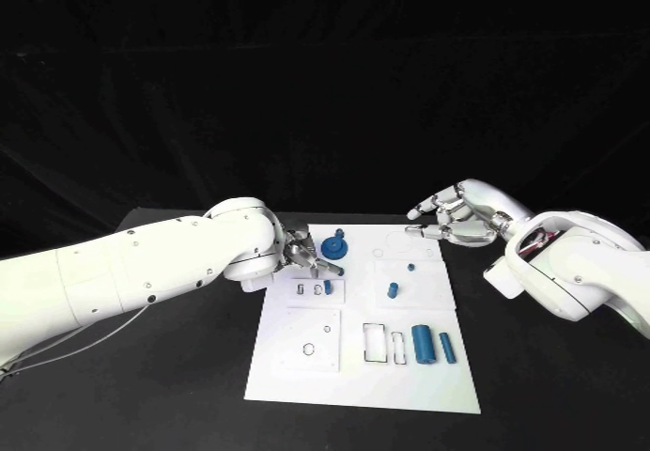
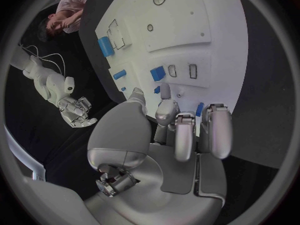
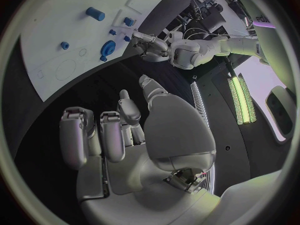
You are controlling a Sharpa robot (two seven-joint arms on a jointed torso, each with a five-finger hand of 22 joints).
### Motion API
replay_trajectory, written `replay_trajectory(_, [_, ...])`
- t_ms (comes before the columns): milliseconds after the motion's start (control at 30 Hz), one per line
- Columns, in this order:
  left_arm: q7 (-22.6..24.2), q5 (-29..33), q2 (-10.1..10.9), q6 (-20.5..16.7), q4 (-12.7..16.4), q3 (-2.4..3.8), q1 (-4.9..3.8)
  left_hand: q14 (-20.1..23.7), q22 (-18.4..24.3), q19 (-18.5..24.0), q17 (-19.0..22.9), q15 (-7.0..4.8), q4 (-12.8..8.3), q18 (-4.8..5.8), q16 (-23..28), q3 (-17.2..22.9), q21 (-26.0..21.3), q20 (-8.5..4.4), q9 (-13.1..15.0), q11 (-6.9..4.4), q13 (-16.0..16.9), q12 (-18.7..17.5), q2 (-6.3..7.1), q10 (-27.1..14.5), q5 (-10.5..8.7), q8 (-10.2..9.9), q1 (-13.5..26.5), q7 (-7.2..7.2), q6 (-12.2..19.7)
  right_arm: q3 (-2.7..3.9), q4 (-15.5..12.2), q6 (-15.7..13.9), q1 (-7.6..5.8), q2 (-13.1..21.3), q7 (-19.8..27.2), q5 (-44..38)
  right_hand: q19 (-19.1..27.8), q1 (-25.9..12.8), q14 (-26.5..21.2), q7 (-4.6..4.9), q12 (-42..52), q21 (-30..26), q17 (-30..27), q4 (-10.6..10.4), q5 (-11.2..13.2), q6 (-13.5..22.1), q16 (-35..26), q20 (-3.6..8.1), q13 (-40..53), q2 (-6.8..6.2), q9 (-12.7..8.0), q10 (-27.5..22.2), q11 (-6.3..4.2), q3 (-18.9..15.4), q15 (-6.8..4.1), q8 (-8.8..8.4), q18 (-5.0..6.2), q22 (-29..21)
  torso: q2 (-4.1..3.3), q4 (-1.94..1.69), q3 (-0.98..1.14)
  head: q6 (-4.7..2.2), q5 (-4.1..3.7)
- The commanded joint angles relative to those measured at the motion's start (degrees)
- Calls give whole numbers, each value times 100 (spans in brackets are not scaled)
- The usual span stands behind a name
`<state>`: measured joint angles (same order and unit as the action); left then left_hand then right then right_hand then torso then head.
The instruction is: Assemble the parts on the task board
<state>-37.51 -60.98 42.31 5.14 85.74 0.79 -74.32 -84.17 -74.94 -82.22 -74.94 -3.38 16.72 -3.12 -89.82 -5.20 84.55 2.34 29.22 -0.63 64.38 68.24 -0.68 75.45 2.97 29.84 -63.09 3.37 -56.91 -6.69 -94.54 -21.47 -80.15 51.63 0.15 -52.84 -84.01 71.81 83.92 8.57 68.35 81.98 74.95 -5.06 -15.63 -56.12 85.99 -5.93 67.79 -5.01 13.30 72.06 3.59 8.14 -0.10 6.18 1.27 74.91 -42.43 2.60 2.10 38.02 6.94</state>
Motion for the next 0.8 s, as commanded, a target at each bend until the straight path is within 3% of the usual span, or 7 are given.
replay_trajectory(33, [-283,-137,-76,179,-66,-9,-9,-583,-319,-55,-1506,-38,-2,58,-18,-34,27,-1,24,7,-2,1,-56,10,1,19,13,-4,55,0,8,80,4,-7,-45,-61,42,-53,397,-15,-20,-22,644,3,-40,39,-39,11,-5,-3,3,-33,9,-47,-35,13,112,840,-4,-1,-6,5,11])
replay_trajectory(200, [-295,-131,-189,199,-216,-30,-8,-583,-319,-55,-1506,-38,-2,58,-18,-34,27,-1,24,7,-2,1,-56,10,1,19,13,-4,55,0,13,89,9,-6,-64,-75,39,-57,397,-20,-20,-31,639,-31,-162,39,-46,15,-11,24,11,-26,2,-91,-40,33,112,838,-7,11,-16,12,12])
replay_trajectory(300, [-288,-120,-248,236,-284,-47,-7,-583,-326,-57,-1506,-36,-2,59,-18,-62,31,0,58,9,-9,-9,-71,-4,0,31,6,-1,82,-1,14,81,11,-6,-69,-80,42,-53,396,-22,-29,-39,630,-37,-204,42,-52,16,-20,28,12,-31,1,-105,-42,37,114,834,-3,9,-6,17,8])
replay_trajectory(500, [-269,-97,-329,328,-361,-75,-3,-583,-346,-66,-1506,-34,-3,63,-18,-81,39,1,82,12,-11,-14,-86,-13,1,37,-4,3,105,-3,31,77,18,-20,-80,-213,38,-41,394,-25,-23,-42,619,-50,-275,40,-60,20,-17,46,16,-20,-3,-123,-45,50,114,835,-13,18,-9,23,-1])
replay_trajectory(633, [-245,-76,-362,350,-380,-88,-2,-583,-347,-66,-1506,-33,-5,63,-18,-90,40,2,95,14,-12,-16,-95,-18,1,40,-14,5,118,-5,50,70,32,-47,-87,-300,40,-39,393,-26,-26,-46,613,-53,-288,37,-64,20,-20,48,17,-21,-4,-127,-46,53,115,832,-6,9,-2,25,-1])
replay_trajectory(800, [-217,-46,-399,402,-394,-98,0,-583,-358,-68,-1506,-28,0,65,-18,-115,46,6,138,19,-4,-14,-152,-26,1,54,-24,10,145,-9,77,67,78,-76,-94,-313,42,-37,393,-27,-25,-49,610,-54,-297,36,-66,21,-19,51,18,-19,-5,-129,-47,55,115,830,1,-2,-15,28,-16])
